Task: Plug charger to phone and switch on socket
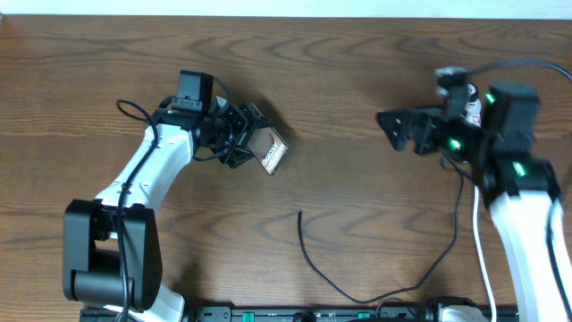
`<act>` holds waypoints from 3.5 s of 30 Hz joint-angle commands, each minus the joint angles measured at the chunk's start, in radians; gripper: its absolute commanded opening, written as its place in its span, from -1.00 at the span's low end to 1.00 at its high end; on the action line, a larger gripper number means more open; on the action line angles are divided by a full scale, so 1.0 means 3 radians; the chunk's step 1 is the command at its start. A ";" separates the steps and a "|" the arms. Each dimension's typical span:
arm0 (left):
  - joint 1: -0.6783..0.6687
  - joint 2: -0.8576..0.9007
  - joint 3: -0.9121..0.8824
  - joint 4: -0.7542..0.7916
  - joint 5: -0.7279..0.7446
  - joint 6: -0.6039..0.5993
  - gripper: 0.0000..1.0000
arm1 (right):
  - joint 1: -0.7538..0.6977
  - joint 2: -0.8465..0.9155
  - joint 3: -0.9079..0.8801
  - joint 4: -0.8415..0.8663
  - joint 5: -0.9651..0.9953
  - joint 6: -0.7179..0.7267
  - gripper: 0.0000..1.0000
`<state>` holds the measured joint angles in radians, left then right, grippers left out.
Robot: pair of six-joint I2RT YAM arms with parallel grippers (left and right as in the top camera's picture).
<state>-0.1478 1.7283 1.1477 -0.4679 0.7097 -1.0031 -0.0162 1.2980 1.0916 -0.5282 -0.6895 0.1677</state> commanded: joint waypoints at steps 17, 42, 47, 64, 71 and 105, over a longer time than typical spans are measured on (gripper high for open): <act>-0.0005 0.0005 0.0097 -0.0411 -0.0777 -0.1509 -0.85 | 0.0707 0.1845 0.0064 0.1447 -0.1475 0.0846 0.98; -0.0093 0.0005 0.0097 -0.0523 -0.0661 -0.2029 -0.85 | 0.1783 0.1845 0.0064 0.1726 -0.0347 0.1783 0.98; -0.0182 0.0005 0.0097 -0.0521 -0.0659 -0.2185 -0.86 | 0.1873 0.1845 0.0064 0.1726 -0.0238 0.1784 0.86; -0.0263 0.0005 0.0097 -0.0426 -0.0478 -0.2261 -0.85 | 0.1937 0.1845 0.0064 0.1723 -0.0139 0.1781 -0.27; -0.0263 0.0005 0.0097 -0.0406 -0.0470 -0.2258 -0.86 | 0.1937 0.1845 0.0064 0.1723 -0.0140 0.1781 -0.64; -0.0146 0.0005 0.0097 -0.0243 0.0270 -0.1714 0.78 | 0.1481 0.1845 0.0064 0.1685 -0.0142 0.1717 -0.98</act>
<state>-0.1997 1.7283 1.1553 -0.5514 0.6567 -1.6176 0.4774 1.8526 1.0954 -0.0303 -0.7593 0.6849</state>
